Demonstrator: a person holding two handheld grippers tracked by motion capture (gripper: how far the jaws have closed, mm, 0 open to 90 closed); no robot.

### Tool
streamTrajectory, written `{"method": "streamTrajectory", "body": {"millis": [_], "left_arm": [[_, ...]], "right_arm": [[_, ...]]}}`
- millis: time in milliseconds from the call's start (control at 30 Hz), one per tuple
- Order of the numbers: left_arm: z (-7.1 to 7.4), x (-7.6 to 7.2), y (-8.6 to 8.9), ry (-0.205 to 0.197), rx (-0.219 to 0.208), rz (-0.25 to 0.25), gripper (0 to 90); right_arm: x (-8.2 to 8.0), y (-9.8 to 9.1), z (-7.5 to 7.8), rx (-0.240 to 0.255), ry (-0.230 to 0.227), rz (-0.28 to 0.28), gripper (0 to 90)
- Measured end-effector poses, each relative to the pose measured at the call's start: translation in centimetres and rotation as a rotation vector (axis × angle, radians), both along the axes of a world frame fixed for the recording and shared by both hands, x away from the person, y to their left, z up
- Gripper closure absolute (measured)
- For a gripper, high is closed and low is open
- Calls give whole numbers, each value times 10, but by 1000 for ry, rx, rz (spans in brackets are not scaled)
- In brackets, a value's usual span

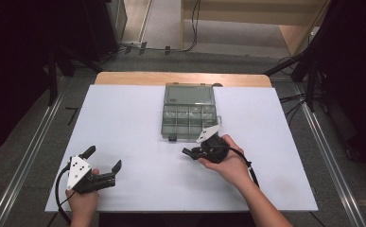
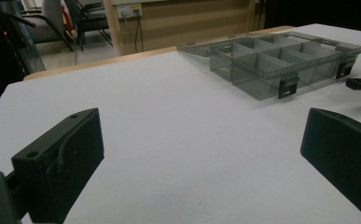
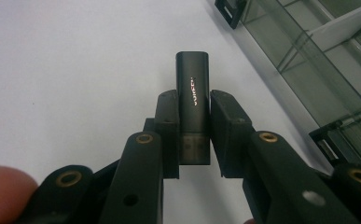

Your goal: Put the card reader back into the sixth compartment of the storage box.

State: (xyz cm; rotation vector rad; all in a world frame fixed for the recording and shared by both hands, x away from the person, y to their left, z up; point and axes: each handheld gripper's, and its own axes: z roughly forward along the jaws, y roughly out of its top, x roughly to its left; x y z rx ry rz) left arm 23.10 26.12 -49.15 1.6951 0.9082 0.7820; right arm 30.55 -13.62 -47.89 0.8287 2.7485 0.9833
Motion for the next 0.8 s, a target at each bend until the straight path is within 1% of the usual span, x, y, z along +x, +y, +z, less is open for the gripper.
{"method": "streamTrajectory", "body": {"millis": [500,800], "left_arm": [[0,0,0,0,1,-1,0],[0,0,0,0,0,-2,0]], "right_arm": [[5,3,9,11,-6,6,718],[8,3,13,22,-5,-2,717]]}}
